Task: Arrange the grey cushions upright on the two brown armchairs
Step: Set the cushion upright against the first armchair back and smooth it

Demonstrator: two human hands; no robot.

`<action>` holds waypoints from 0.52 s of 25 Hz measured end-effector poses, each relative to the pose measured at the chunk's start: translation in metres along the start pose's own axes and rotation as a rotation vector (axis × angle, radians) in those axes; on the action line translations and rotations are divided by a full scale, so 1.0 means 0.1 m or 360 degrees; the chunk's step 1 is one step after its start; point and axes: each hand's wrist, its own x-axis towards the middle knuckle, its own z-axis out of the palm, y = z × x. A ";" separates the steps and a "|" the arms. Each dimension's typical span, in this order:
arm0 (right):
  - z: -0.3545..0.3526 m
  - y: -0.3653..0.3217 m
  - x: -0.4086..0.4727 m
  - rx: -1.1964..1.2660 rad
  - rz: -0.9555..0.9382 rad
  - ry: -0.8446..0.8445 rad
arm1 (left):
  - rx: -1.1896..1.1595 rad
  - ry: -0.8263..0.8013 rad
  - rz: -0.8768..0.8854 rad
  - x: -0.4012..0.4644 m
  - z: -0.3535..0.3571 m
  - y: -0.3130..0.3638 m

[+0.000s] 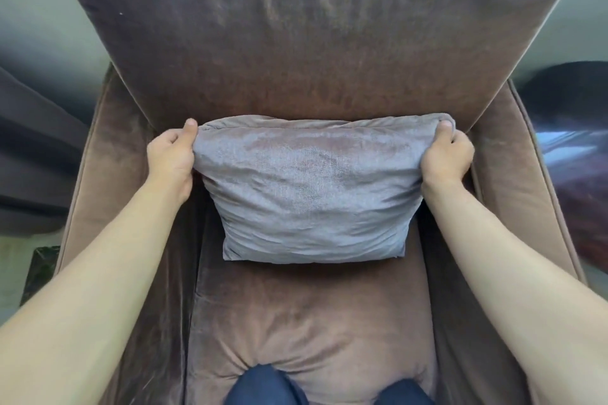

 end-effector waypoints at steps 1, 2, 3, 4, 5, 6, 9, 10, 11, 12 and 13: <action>0.01 -0.03 0.02 0.0054 -0.0024 0.0033 | 0.0087 0.0042 0.0155 0.01 -0.01 0.00; 0.02 -0.07 0.03 0.0109 -0.0053 0.0072 | 0.0082 0.0089 0.0236 0.01 0.00 0.04; 0.02 -0.09 0.04 0.0141 -0.0093 0.0108 | 0.0084 0.0135 0.0286 -0.03 0.03 0.10; 0.03 -0.08 0.06 0.0178 -0.0109 0.0123 | 0.0108 0.0191 0.0336 -0.03 0.08 0.11; 0.04 -0.04 0.08 0.0222 -0.0080 0.0105 | 0.0172 0.0231 0.0359 -0.04 0.11 0.12; 0.03 0.01 0.10 0.0232 -0.0017 0.0061 | 0.0248 0.0281 0.0340 -0.05 0.13 0.11; -0.08 0.14 0.09 0.0166 0.0179 -0.0108 | 0.0217 0.0220 0.0132 -0.10 0.03 0.07; -0.16 0.17 0.07 0.0163 0.0230 -0.0123 | 0.0205 0.0129 0.0052 -0.12 -0.07 0.03; -0.28 0.23 0.02 0.0161 0.0250 -0.0123 | 0.0219 0.0075 -0.0018 -0.18 -0.19 -0.03; -0.41 0.31 -0.06 0.0135 0.0236 -0.0124 | 0.0241 0.0056 -0.0070 -0.27 -0.32 -0.12; -0.54 0.40 -0.16 0.0074 0.0219 -0.0141 | 0.0270 0.0068 -0.0135 -0.40 -0.48 -0.25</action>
